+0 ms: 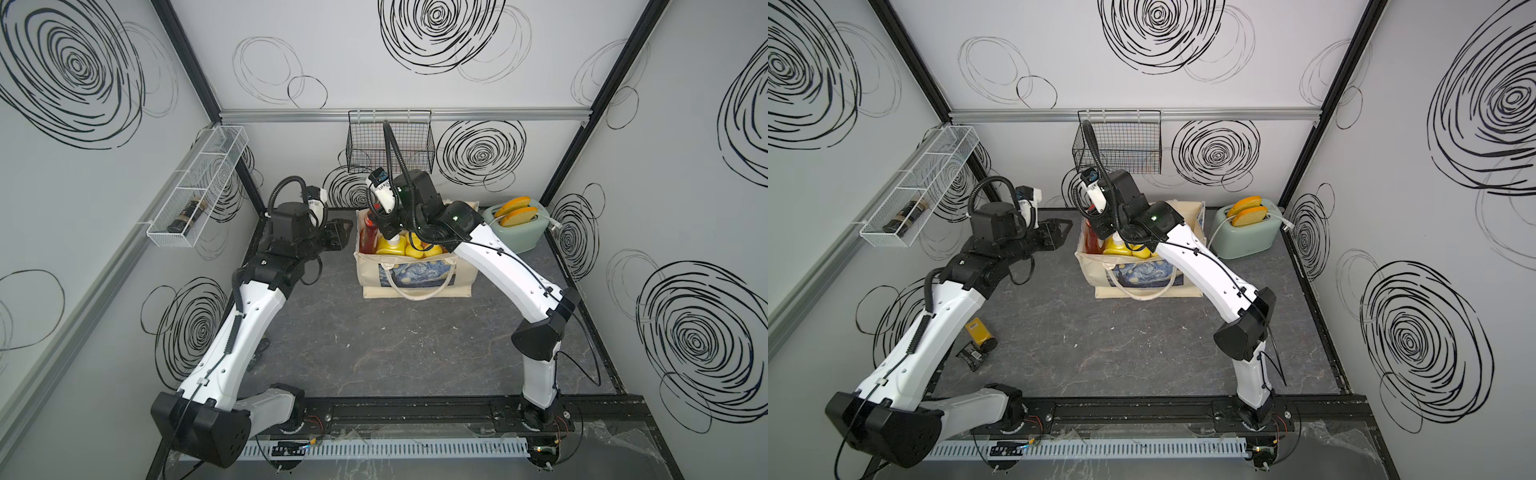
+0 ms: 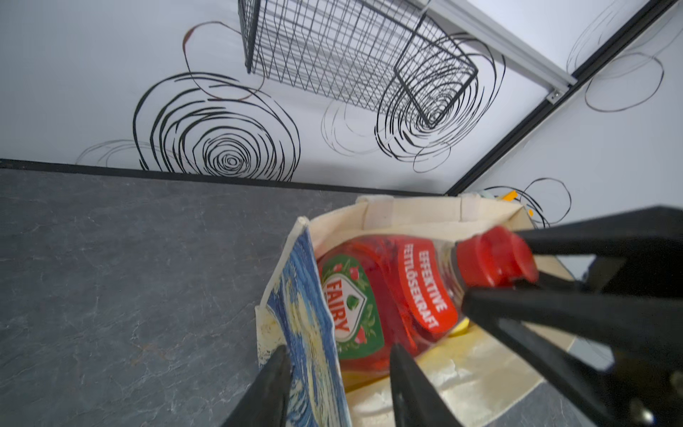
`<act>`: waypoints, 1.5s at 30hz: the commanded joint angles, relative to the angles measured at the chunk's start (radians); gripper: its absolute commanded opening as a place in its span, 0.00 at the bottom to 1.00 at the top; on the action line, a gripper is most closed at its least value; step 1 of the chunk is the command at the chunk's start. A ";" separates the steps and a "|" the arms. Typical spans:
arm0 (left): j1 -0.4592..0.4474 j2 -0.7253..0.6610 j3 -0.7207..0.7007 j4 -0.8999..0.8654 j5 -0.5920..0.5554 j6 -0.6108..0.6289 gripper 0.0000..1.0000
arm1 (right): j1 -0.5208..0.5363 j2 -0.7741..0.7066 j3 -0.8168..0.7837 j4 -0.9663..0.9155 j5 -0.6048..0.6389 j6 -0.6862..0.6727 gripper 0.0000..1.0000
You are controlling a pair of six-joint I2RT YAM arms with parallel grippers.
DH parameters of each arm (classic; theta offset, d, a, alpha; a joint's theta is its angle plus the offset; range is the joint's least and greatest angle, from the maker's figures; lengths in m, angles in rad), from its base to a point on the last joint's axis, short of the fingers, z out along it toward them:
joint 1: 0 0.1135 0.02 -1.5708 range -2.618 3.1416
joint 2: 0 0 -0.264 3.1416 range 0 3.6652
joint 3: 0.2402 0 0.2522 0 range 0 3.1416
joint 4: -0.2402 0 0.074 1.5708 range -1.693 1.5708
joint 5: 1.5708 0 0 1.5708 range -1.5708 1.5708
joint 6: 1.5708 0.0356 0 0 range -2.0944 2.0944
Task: Pack dish soap into the shopping bag
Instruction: Place the bottle of dish soap in the shopping bag.
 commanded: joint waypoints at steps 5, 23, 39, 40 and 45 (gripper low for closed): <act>0.011 0.118 0.044 0.034 0.086 -0.039 0.47 | -0.006 0.008 0.061 0.029 -0.028 0.001 0.00; 0.007 0.236 0.135 0.018 0.136 -0.022 0.15 | 0.010 -0.006 0.068 -0.001 0.017 -0.017 0.00; 0.004 0.267 0.216 -0.184 -0.011 0.084 0.51 | 0.028 -0.005 0.082 -0.024 0.045 -0.033 0.00; 0.000 0.265 0.211 -0.189 -0.016 0.089 0.52 | 0.029 -0.006 0.082 -0.024 0.045 -0.034 0.00; -0.021 0.253 0.171 -0.152 -0.009 0.084 0.52 | 0.032 -0.002 0.081 -0.024 0.044 -0.032 0.00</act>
